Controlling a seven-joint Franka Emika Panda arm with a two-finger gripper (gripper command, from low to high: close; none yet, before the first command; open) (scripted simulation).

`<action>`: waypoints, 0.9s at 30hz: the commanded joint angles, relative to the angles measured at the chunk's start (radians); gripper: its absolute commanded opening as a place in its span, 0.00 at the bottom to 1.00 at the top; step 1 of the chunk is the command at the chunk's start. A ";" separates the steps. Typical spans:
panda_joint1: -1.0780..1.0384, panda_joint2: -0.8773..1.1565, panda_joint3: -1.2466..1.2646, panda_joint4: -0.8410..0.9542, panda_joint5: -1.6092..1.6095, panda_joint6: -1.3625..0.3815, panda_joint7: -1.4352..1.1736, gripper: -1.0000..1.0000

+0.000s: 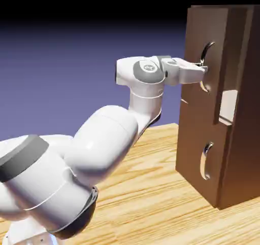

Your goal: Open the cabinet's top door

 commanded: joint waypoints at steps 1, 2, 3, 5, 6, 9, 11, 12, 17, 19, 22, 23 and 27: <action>-0.006 0.011 0.019 -0.020 0.009 -0.045 0.018 0.00; -0.010 0.022 0.038 -0.039 0.020 -0.088 0.035 0.00; -0.013 0.034 0.057 -0.056 0.032 -0.132 0.051 0.00; -0.014 0.060 0.096 -0.085 0.061 -0.219 0.083 0.00; -0.012 0.075 0.115 -0.097 0.077 -0.262 0.098 0.00; 0.001 0.123 0.172 -0.125 0.131 -0.392 0.145 0.00; 0.017 0.160 0.208 -0.135 0.173 -0.479 0.176 0.00; 0.027 0.180 0.226 -0.138 0.195 -0.523 0.192 0.00; 0.094 0.302 0.300 -0.124 0.322 -0.740 0.279 0.00; 0.130 0.364 0.322 -0.103 0.382 -0.827 0.319 0.00; 0.190 0.470 0.341 -0.053 0.482 -0.953 0.385 0.00; 0.211 0.506 0.343 -0.032 0.515 -0.989 0.407 0.00; 0.285 0.651 0.334 0.063 0.646 -1.106 0.489 0.00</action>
